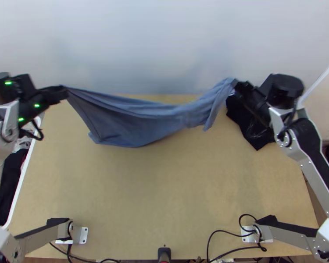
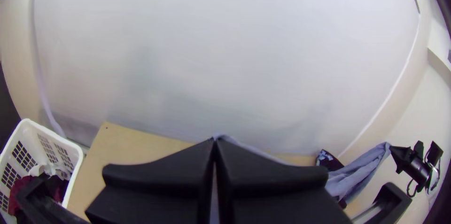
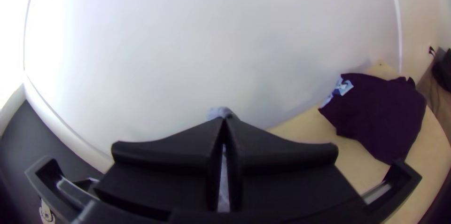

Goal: Fold the t-shirt

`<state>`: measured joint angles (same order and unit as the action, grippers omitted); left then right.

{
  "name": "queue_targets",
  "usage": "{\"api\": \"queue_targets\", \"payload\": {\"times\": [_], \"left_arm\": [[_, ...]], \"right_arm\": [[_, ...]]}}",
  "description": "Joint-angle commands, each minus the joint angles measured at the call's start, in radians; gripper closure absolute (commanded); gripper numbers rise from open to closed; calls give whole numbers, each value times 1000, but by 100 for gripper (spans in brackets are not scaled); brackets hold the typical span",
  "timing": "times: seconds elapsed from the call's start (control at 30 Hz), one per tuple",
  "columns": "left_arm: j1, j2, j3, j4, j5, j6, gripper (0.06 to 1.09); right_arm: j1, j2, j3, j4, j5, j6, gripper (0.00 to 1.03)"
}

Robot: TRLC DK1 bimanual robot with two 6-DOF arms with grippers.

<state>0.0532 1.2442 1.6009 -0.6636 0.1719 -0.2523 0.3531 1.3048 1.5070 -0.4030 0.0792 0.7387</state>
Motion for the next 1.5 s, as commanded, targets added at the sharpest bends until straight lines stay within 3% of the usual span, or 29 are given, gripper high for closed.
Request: {"api": "queue_targets", "payload": {"times": [0.0, 0.1, 0.27, 0.33, 0.43, 0.5, 0.57, 0.73, 0.9, 1.07, 1.23, 1.47], "left_arm": [[20, -49, 76, 35, -9, -28, 105], [22, -48, 114, 62, -60, -25, 105], [36, -14, 163, 90, -118, -13, 105], [62, 1, 182, 94, -120, -11, 105], [86, 27, 211, 94, -120, -11, 105], [103, 52, 232, 96, -120, -11, 105], [111, 77, 260, 96, -121, -11, 105], [126, 158, 337, 107, -167, -10, 105], [122, 244, 381, 137, -233, 35, 105], [120, 330, 429, 159, -284, 65, 105], [126, 374, 495, 157, -327, 70, 105], [108, 261, 544, 157, -357, 82, 105]], "right_arm": [[4, -47, 75, 79, 7, -53, 100], [7, -36, 85, 159, 7, -177, 100], [-45, -15, 90, 228, -16, -269, 100], [-59, -25, 50, 319, -16, -398, 100], [-74, -59, -56, 572, 1, -576, 100], [-89, -36, -2, 523, 1, -685, 100], [-118, 11, 96, 398, 1, -710, 100], [-215, 125, 254, 329, -2, -788, 100], [-298, 315, 575, 46, -7, -820, 100], [-338, 445, 802, -138, -56, -832, 100], [-339, 433, 805, -172, -87, -820, 100], [-341, 272, 799, -86, -104, -779, 100]]}}
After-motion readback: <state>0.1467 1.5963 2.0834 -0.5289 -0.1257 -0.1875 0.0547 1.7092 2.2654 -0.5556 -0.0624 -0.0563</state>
